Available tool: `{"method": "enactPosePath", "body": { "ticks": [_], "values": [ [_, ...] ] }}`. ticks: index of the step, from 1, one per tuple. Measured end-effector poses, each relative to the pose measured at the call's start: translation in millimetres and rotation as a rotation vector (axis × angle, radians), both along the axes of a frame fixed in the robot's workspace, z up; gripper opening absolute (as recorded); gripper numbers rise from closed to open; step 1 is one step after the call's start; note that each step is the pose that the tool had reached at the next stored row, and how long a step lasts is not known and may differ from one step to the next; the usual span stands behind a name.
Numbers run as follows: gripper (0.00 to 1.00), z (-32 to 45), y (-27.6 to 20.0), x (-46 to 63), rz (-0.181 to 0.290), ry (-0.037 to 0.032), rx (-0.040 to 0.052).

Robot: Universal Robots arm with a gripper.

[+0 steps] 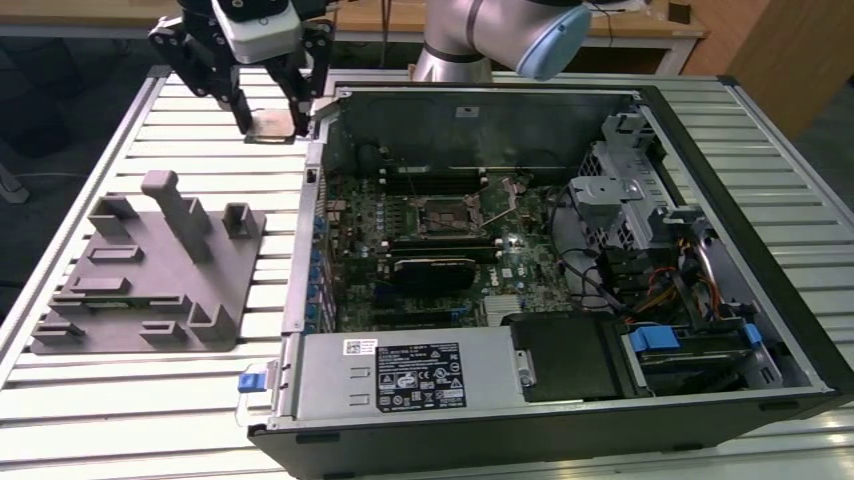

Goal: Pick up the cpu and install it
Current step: 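Pick up the cpu and move it towards the insertion slot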

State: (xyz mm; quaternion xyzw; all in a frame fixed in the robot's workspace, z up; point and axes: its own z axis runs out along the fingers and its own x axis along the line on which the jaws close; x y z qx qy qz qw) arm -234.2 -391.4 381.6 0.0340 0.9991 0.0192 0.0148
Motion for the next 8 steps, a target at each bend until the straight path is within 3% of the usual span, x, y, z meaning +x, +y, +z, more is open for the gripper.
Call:
{"method": "enactPosePath", "body": {
  "ticks": [8],
  "values": [
    [0.55, -0.1, 1.1, 12.1, 0.0, -0.0001, 0.0001]
  ]
}}
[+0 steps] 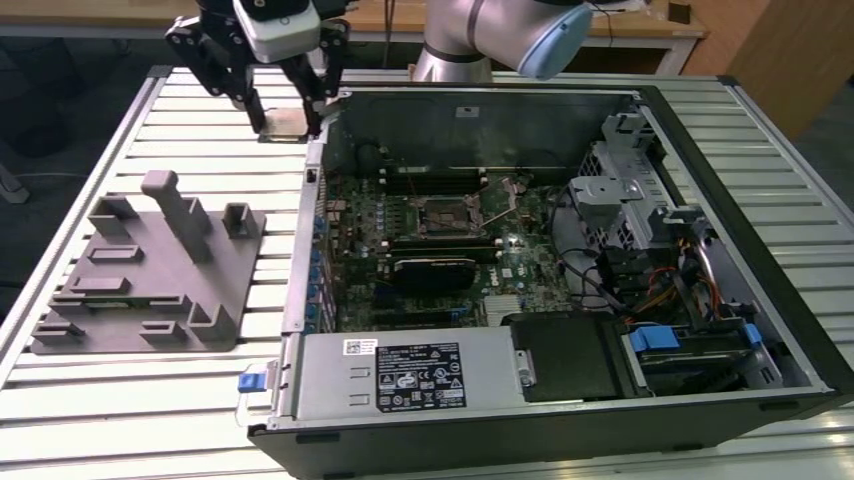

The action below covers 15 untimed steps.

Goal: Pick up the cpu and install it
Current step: 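Pick up the cpu and move it towards the insertion slot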

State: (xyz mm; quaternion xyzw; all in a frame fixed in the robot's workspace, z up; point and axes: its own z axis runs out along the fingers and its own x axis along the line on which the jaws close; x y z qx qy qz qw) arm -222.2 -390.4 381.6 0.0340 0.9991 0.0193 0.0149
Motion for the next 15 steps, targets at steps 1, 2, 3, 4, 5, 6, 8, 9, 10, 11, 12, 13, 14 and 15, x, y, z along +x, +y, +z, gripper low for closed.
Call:
{"method": "enactPosePath", "body": {
  "ticks": [1, 2, 3, 4, 5, 6, 8, 9, 10, 11, 12, 13, 14, 15],
  "values": [
    [0.55, 0.0, 0.1, 1.4, 0.0, 0.0001, -0.0001],
    [0.55, 0.0, 0.3, 2.8, 0.0, 0.0001, -0.0001],
    [0.55, 0.0, 0.4, 4.1, 0.0, 0.0001, -0.0001],
    [0.55, 0.0, 0.6, 5.5, 0.0, 0.0001, -0.0001],
    [0.55, 0.0, 0.7, 6.9, 0.0, 0.0001, -0.0001],
    [0.55, 0.0, 0.8, 8.3, 0.0, 0.0001, 0.0],
    [0.55, 0.0, 1.0, 10.9, 0.0, 0.0001, 0.0],
    [0.55, 0.0, 1.2, 12.1, 0.0, 0.0, 0.0],
    [0.55, 0.0, 1.3, 13.3, 0.0, 0.0001, 0.0],
    [0.55, 0.1, 1.4, 14.4, 0.0, 0.0001, -0.0001],
    [0.55, 0.1, 1.6, 15.6, 0.0, 0.0001, -0.0001],
    [0.55, 0.0, 1.7, 16.7, 0.0, 0.0001, 0.0],
    [0.55, 0.0, 1.8, 18.0, 0.0, 0.0, -0.0001],
    [0.55, 0.0, 2.0, 19.1, 0.0, 0.0001, -0.0001]
  ]
}}
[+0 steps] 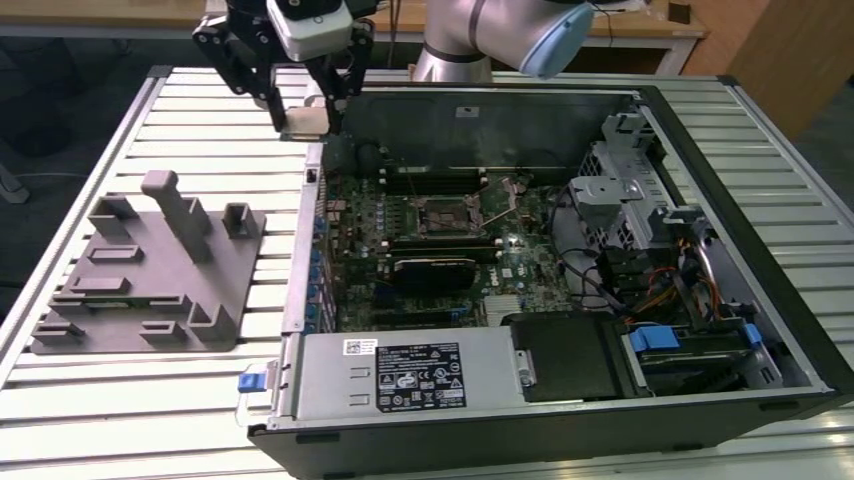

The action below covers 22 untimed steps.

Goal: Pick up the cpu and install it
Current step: 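Pick up the cpu and move it towards the insertion slot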

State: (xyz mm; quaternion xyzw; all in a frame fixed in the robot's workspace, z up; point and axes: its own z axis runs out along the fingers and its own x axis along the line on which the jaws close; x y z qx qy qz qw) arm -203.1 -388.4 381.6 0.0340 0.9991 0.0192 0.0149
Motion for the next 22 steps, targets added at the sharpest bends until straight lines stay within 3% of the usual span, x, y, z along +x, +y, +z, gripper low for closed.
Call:
{"method": "enactPosePath", "body": {
  "ticks": [13, 22],
  "values": [
    [0.55, 0.0, 1.6, 15.8, 0.0, 0.0, 0.0],
    [0.55, 0.0, 3.0, 32.8, 0.0, 0.0, -0.0001]
  ]
}}
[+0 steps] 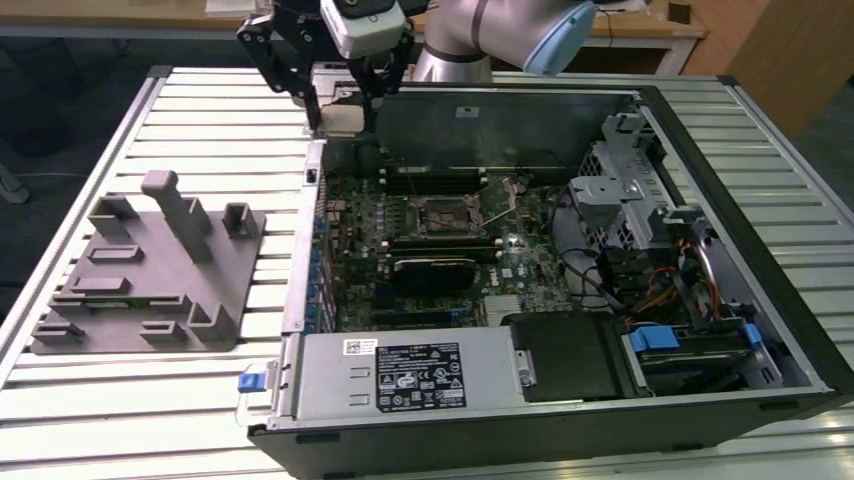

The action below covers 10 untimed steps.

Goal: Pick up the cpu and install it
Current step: 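Pick up the cpu and move it towards the insertion slot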

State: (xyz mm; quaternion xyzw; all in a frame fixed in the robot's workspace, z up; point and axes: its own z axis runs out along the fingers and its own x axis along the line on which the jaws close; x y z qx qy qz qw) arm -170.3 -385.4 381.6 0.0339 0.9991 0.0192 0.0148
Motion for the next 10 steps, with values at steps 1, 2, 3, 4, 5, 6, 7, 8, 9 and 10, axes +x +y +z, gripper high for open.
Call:
{"method": "enactPosePath", "body": {
  "ticks": [1, 2, 3, 4, 5, 6, 7, 8, 9, 10],
  "values": [
    [0.55, 0.0, 0.2, 2.2, 0.0, 0.0, 0.0001],
    [0.55, 0.0, 0.4, 4.4, 0.0, 0.0, 0.0001],
    [0.55, 0.0, 0.7, 6.9, 0.0, 0.0, 0.0],
    [0.55, 0.0, 0.9, 9.0, 0.0, 0.0, 0.0],
    [0.55, -0.1, 1.1, 11.5, 0.0, 0.0, 0.0001],
    [0.55, -0.1, 1.4, 13.8, 0.0, 0.0, 0.0001],
    [0.55, -0.1, 1.7, 16.3, 0.0, 0.0, 0.0001],
    [0.55, -0.1, 1.9, 18.8, 0.0, 0.0, 0.0001],
    [0.55, -0.1, 2.2, 21.3, 0.0, 0.0, 0.0],
    [0.55, -0.1, 2.4, 23.7, 0.0, 0.0, 0.0]
  ]
}}
